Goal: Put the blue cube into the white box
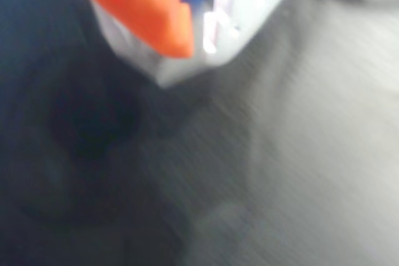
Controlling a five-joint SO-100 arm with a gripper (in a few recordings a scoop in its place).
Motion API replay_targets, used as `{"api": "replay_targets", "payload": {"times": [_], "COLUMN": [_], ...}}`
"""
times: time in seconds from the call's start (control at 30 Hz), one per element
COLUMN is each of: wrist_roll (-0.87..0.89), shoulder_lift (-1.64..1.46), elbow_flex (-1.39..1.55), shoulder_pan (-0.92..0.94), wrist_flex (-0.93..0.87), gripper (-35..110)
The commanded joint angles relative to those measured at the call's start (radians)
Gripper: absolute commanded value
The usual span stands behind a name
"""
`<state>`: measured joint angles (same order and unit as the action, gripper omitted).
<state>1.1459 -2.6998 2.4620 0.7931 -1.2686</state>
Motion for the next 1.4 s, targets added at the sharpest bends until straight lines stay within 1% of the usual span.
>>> {"api": "replay_targets", "payload": {"times": [0.0,0.1,0.2,0.3,0.7,0.83,1.1,1.17,1.37], "wrist_roll": [0.144,0.327,0.451,0.463,0.376,0.357,0.356,0.391,0.410], "shoulder_lift": [0.006,0.006,0.006,-0.002,-0.324,-0.497,-0.497,-0.497,-0.497], "elbow_flex": [-0.041,-0.020,0.005,0.008,0.216,0.331,0.400,0.434,0.491], "shoulder_pan": [-0.239,-0.439,-0.580,-0.644,-0.759,-0.772,-0.778,-0.775,-0.770], "wrist_flex": [0.055,0.100,0.133,0.126,0.074,0.035,0.009,-0.017,-0.077], "gripper": [0,0,0,0,0,0,0,0,0]}}
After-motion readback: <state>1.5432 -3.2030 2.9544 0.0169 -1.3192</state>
